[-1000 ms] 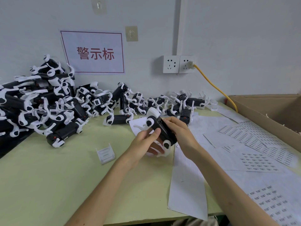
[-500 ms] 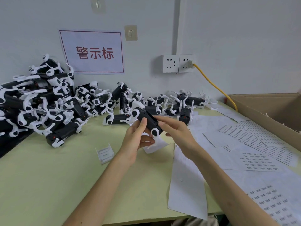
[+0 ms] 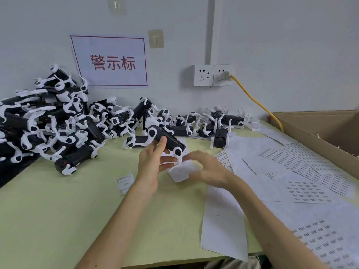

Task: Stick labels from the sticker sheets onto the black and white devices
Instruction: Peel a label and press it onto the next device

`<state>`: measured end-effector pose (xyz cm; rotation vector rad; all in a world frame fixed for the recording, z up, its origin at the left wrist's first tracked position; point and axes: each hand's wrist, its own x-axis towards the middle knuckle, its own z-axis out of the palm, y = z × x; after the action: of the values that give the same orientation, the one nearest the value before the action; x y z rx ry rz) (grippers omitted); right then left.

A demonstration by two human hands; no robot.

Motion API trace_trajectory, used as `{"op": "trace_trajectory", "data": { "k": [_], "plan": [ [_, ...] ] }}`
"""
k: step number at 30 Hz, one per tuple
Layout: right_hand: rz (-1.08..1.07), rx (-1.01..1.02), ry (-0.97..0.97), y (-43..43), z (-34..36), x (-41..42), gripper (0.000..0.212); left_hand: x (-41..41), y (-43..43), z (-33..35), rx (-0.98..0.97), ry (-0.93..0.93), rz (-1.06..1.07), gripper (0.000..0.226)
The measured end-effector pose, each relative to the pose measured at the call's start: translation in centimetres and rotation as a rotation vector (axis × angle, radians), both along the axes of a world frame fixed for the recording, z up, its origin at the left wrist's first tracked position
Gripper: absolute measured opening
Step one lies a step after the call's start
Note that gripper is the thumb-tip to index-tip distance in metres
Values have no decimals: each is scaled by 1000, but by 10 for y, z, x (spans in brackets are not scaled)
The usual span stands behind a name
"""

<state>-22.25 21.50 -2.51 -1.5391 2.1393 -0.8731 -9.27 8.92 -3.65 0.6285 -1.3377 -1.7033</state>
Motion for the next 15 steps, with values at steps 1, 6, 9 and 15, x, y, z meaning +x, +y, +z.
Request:
{"op": "trace_trajectory", "data": {
  "k": [1, 6, 9, 15],
  "plan": [
    [45, 115, 85, -1, -2, 2, 63, 0, 0, 0, 6, 8, 5, 29],
    [-25, 71, 90, -8, -14, -4, 34, 2, 0, 3, 73, 71, 4, 22],
    [-81, -57, 76, -9, -14, -8, 20, 3, 0, 4, 98, 82, -6, 37],
    [-75, -263, 32, -9, -12, -8, 9, 3, -1, 4, 62, 101, 11, 39]
  ]
}}
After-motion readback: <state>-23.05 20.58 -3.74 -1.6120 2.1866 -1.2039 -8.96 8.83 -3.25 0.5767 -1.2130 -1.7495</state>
